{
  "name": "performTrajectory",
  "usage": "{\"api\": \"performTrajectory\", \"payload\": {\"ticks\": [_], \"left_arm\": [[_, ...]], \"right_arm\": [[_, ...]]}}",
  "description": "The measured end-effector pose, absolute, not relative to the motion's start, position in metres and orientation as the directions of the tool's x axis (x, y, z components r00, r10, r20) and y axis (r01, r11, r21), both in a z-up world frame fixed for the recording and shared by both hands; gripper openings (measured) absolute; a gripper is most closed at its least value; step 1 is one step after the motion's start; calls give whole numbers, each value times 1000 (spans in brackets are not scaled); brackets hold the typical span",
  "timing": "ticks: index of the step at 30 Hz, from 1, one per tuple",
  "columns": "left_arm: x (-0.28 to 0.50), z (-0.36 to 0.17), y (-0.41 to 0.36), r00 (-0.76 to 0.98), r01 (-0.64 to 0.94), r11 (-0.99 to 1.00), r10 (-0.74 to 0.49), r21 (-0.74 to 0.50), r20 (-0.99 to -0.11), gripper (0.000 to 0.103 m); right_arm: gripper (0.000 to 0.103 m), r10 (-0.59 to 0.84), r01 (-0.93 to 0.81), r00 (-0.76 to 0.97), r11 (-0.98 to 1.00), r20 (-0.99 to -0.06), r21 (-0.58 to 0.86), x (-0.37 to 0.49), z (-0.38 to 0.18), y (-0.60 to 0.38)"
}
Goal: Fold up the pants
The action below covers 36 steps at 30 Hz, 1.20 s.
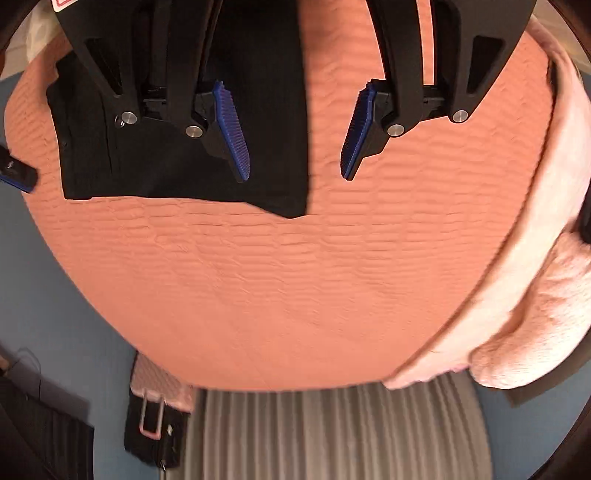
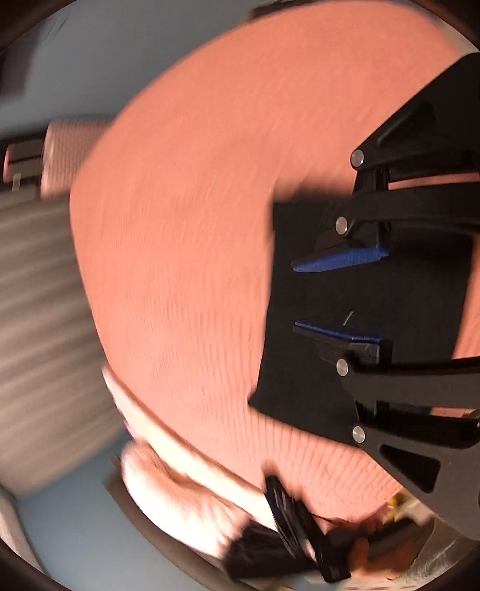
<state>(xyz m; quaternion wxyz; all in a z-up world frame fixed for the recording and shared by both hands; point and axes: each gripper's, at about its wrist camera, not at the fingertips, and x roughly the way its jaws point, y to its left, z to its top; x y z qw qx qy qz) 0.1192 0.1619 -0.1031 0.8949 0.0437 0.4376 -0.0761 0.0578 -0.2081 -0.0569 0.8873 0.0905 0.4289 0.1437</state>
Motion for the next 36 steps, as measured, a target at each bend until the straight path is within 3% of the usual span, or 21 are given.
{"api": "performTrajectory", "payload": {"ticks": [1, 3, 4, 6, 7, 8, 10, 11, 13, 15, 17, 19, 21, 23, 25, 27, 31, 36], "left_arm": [[135, -119, 148, 578, 194, 981, -101, 15, -810, 52], [175, -177, 124, 490, 198, 972, 16, 129, -872, 53], [188, -202, 124, 447, 208, 968, 37, 144, -894, 56], [198, -199, 134, 497, 186, 977, -4, 103, -868, 51], [205, -186, 138, 504, 171, 978, 20, 123, -863, 44], [210, -178, 140, 520, 161, 981, 9, 109, -854, 44], [223, -176, 145, 527, 133, 991, -41, 34, -849, 44], [233, -186, 143, 492, 142, 989, -28, 49, -870, 44], [241, -216, 135, 466, 207, 965, 46, 160, -884, 49], [242, -200, 138, 491, 220, 955, 69, 200, -868, 44], [230, -160, 159, 542, 161, 979, 21, 128, -840, 39], [206, -126, 172, 586, 176, 981, -42, 77, -809, 40], [167, -113, 174, 576, 217, 976, -112, 19, -809, 43], [128, -139, 164, 502, 270, 963, -149, -9, -852, 44], [103, -184, 154, 446, 300, 951, -67, 78, -892, 46], [82, -200, 165, 514, 276, 951, -25, 138, -858, 47], [71, -172, 192, 498, 181, 983, -72, 22, -864, 45], [43, -202, 187, 441, 238, 966, -15, 101, -897, 48]], "right_arm": [[27, 332, -211, 566, 943, -755, 256, 76, -70, -188], [22, 268, -231, 477, 957, -837, 175, 109, -116, -165], [9, 218, -213, 430, 968, -876, 136, 129, -149, -172], [0, 305, -112, 440, 952, -845, 286, 142, -151, -204], [0, 285, -45, 461, 954, -841, 298, 143, -140, -217], [3, 234, 3, 516, 961, -824, 275, 138, -120, -225], [3, 285, -60, 551, 951, -784, 303, 128, -101, -221], [0, 299, -150, 525, 954, -797, 260, 129, -106, -204], [0, 146, -181, 457, 981, -878, 69, 143, -143, -192], [0, 259, -82, 463, 965, -848, 250, 146, -143, -223], [3, 192, -9, 550, 974, -813, 224, 126, -108, -231], [3, 270, -91, 556, 960, -786, 265, 101, -87, -220], [3, 291, -176, 484, 956, -825, 234, 69, -98, -202], [0, 175, -151, 419, 981, -891, 122, 55, -138, -204], [0, 235, -75, 444, 971, -865, 225, 44, -144, -231], [6, 224, -23, 474, 970, -851, 243, 31, -121, -230], [6, 294, -247, 460, 949, -838, 198, -3, -97, -190], [7, 322, -492, 371, 863, -871, 110, -11, -124, -123]]}}
